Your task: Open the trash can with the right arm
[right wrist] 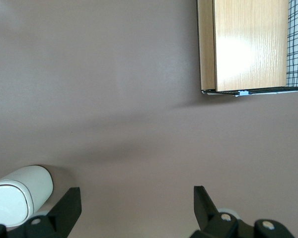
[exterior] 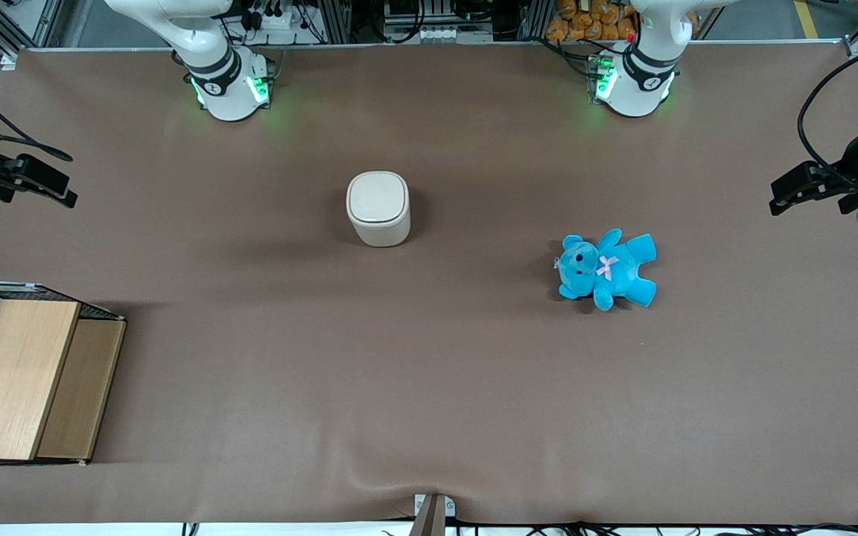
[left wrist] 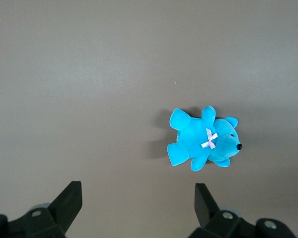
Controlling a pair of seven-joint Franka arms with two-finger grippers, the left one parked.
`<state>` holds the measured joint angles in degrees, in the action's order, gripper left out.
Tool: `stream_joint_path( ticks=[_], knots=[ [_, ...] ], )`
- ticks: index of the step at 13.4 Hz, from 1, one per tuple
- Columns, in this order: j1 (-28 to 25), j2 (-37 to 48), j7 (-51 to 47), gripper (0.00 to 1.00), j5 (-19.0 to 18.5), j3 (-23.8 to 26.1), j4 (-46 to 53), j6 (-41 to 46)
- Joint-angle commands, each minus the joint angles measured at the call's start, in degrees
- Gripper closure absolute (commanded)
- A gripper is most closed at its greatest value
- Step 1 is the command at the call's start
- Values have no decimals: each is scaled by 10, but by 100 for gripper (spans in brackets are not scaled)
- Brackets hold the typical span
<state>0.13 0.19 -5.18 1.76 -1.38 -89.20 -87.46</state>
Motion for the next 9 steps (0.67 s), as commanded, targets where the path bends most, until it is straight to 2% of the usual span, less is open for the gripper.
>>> stream_joint_path(
  ticks=[1,7,8,9],
  knots=[
    [-4,-7,-1,0,9,-1,6,6],
    [-40,-13,-4,0,9,0,6,26],
    [-41,-13,-4,0,16,0,6,26],
    [-39,-15,-9,0,38,0,4,26]
  ],
)
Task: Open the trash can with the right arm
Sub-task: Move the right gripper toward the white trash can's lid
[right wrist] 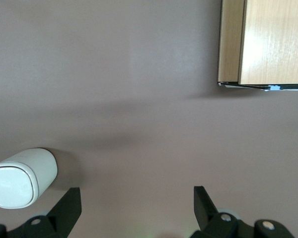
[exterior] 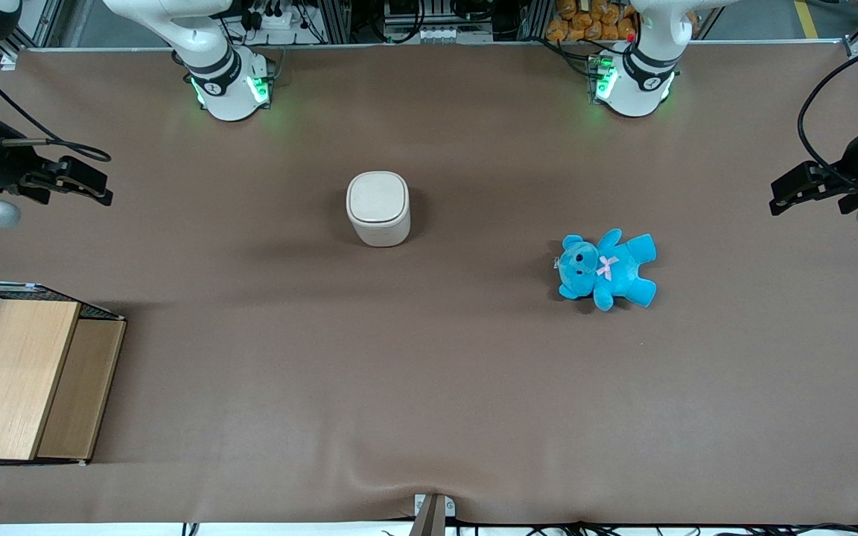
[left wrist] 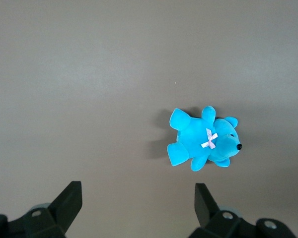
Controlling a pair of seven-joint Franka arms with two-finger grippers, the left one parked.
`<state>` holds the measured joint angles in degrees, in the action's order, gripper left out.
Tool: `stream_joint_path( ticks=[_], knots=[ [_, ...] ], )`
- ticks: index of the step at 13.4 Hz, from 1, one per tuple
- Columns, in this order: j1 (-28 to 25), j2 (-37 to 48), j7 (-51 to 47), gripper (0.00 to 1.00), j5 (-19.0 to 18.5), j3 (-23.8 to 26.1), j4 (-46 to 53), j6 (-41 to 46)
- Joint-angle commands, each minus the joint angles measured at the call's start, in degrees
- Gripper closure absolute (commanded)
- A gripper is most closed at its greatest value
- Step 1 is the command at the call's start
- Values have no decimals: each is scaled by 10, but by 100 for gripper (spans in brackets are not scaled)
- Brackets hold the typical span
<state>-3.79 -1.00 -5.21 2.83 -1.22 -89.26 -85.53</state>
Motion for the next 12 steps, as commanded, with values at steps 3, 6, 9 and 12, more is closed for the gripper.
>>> stream_joint_path(
  ticks=[3,6,9,12],
  knots=[
    [-23,-17,-9,0,47,-2,8,0],
    [-78,-37,-28,0,47,-2,8,-29],
    [-114,-67,-51,0,48,-2,8,-51],
    [-147,-94,-82,0,52,-1,8,-72]
  ],
)
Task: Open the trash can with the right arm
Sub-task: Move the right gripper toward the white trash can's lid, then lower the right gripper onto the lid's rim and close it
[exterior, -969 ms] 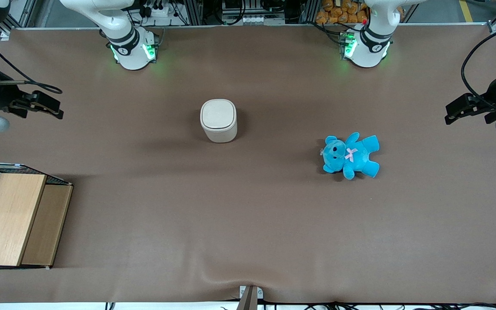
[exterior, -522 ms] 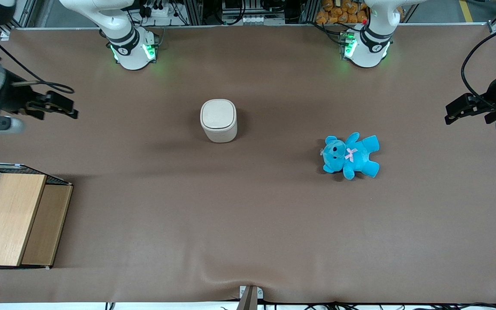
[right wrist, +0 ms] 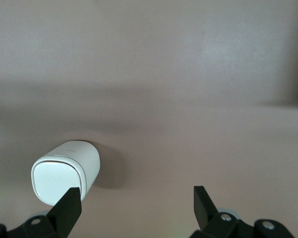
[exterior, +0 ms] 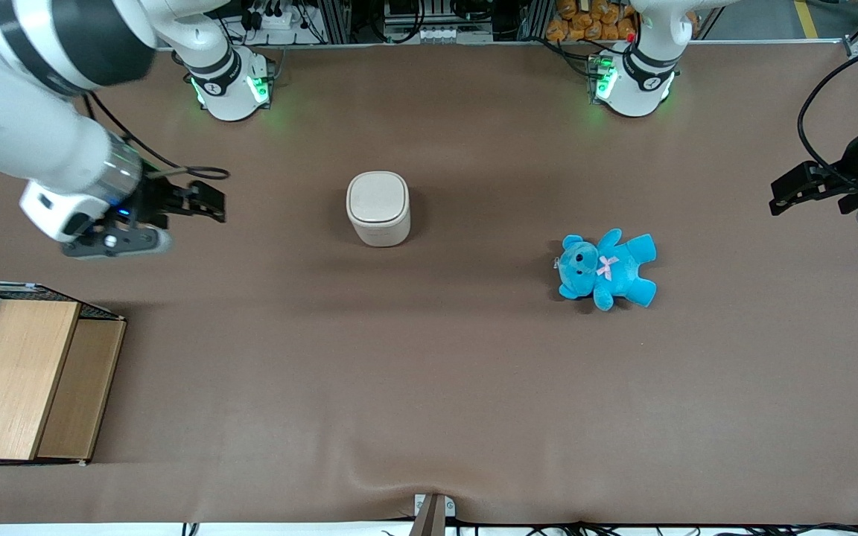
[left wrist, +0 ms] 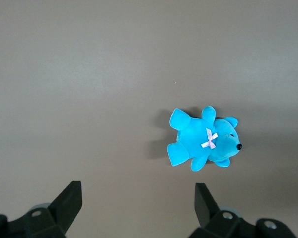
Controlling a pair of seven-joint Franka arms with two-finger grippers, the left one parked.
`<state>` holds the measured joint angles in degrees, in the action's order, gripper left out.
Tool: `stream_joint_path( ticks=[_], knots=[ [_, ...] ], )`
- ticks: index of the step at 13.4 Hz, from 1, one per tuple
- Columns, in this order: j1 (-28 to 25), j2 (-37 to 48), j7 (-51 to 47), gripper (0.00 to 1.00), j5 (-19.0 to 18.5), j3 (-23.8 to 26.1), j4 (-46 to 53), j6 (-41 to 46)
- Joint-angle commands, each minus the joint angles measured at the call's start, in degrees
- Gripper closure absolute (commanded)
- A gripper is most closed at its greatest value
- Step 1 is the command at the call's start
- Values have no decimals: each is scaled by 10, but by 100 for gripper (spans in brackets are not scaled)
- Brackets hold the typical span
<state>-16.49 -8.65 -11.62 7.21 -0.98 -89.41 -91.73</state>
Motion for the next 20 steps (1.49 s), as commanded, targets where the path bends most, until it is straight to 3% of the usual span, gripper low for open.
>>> stream_joint_path(
  ticks=[1,3,6,11,13,16,17,18,20],
  knots=[
    [-34,-29,-18,0,22,-4,8,-20],
    [-50,-59,-17,0,61,-4,7,-38],
    [-94,-92,-24,2,57,-5,5,-52],
    [-146,-105,-74,35,53,-5,-52,-112],
    [-152,-105,-72,67,54,-5,-74,-127],
    [-164,-98,-78,84,54,-5,-81,-113],
    [-173,-97,-82,95,53,-6,-82,-106],
    [-176,-94,-87,100,48,-7,-92,-107],
    [-191,-68,-92,100,29,-7,-138,-128]
  ],
)
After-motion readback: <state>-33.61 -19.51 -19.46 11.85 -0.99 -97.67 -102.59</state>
